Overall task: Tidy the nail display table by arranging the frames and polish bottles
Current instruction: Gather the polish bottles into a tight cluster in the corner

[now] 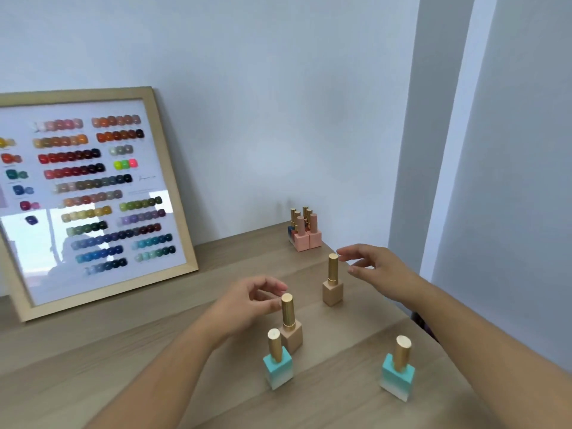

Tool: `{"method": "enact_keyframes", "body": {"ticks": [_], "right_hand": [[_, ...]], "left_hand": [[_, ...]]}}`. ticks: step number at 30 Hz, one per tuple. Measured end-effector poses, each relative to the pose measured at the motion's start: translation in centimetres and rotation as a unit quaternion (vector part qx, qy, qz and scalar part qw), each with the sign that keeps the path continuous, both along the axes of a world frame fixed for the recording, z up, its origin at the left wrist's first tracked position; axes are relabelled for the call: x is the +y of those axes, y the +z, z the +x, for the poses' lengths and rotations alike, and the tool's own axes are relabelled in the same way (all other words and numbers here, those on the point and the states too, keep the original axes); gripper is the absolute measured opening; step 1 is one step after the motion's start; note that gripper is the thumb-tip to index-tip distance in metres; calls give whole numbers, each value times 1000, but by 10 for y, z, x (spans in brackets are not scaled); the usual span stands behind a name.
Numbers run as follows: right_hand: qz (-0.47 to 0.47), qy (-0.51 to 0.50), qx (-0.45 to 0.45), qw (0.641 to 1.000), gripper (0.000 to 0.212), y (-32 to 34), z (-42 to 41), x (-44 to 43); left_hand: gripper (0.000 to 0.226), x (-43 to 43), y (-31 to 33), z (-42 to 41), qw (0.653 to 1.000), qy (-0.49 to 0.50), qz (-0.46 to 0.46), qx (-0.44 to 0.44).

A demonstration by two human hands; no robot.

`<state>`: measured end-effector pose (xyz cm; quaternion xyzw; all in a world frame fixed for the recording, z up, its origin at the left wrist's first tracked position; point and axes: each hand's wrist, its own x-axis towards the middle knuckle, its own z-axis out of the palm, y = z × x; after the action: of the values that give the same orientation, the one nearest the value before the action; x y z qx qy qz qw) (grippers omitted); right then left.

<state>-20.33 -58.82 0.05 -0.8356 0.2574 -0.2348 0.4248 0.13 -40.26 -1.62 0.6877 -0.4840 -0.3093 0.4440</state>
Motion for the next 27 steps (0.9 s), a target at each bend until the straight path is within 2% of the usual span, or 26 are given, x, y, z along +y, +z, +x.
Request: {"method": "enact_keyframes", "body": {"ticks": [7, 11, 18, 23, 27], "right_hand": [[31, 7, 66, 997, 43, -20, -15, 19], [32, -1, 58, 998, 45, -21, -12, 22], [31, 3, 59, 998, 41, -25, -7, 18], [15, 8, 76, 997, 45, -27, 6, 15], [-4, 19, 76, 997, 32, -34, 15, 13]], "left_hand": [[35, 41, -9, -8, 998, -55, 34, 25], [42, 36, -12, -16, 998, -49, 33, -7], [39, 23, -20, -24, 1000, -8, -19, -16], [24, 15, -23, -24, 999, 18, -43, -9], [18, 6, -27, -21, 997, 38, -58, -21]]}}
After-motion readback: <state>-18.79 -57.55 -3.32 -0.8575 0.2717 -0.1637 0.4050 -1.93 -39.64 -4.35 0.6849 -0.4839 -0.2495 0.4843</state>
